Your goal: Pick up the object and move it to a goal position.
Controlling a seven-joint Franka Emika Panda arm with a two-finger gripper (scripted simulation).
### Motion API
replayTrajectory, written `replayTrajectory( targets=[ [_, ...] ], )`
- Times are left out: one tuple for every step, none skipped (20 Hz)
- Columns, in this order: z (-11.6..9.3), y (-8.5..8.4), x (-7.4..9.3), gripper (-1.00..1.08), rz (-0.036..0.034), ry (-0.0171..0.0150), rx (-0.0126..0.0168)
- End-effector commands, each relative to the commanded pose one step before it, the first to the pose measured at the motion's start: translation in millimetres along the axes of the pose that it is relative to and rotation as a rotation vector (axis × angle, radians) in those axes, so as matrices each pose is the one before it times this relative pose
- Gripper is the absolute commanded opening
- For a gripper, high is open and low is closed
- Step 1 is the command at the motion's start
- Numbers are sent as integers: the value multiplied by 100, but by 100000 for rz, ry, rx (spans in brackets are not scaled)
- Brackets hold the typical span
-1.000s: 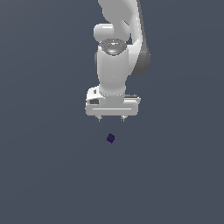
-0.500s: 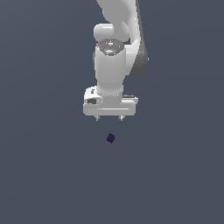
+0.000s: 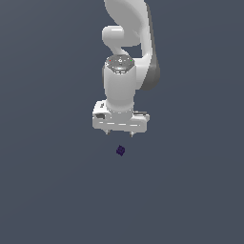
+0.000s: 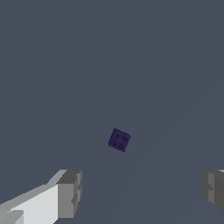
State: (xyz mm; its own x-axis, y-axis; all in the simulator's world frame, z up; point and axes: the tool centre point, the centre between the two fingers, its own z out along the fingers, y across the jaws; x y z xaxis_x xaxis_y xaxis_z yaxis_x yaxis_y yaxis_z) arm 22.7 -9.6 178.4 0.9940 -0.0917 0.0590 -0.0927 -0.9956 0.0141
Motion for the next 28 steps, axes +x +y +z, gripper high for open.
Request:
replayTrajectory(
  targets=[
    [1197,-95,18,100,4519,-741,257],
    [552,-39,10,100,2133,-324,103],
    [591,-40,7,100,2280,-346,95],
    [630,-39,2,100,2429,-368,84],
    [670,-38,-3,100,2577,-389,70],
    [701,-35,-9,100,2694,-405,53],
    [676,-28,-14,100,2593,-387,31],
    [638,-23,-18,100,2446,-361,11],
    [600,-17,-20,100,2299,-336,-5],
    [563,-13,-22,100,2151,-311,-18],
    [525,-8,-23,100,2005,-286,-29],
    [486,-5,-24,100,1856,-262,-36],
    [448,-2,-24,100,1708,-238,-42],
    [409,1,-23,100,1561,-215,-45],
    [371,2,-22,100,1412,-192,-46],
    [332,3,-20,100,1263,-170,-46],
    [293,5,-18,100,1116,-148,-44],
    [254,4,-17,100,965,-127,-41],
    [215,5,-14,100,818,-107,-36],
    [176,3,-13,100,667,-86,-31],
    [137,4,-9,100,521,-67,-25],
    [98,4,-6,100,375,-48,-18],
    [58,-2,-6,100,216,-28,-11],
    [19,-3,-3,100,68,-9,-3],
    [-73,14,-16,100,-472,-23,-24],
    [39,-2,-2,100,0,0,0],
    [117,-5,-5,100,0,0,0],
    [195,-9,-9,100,0,0,0]
  ],
)
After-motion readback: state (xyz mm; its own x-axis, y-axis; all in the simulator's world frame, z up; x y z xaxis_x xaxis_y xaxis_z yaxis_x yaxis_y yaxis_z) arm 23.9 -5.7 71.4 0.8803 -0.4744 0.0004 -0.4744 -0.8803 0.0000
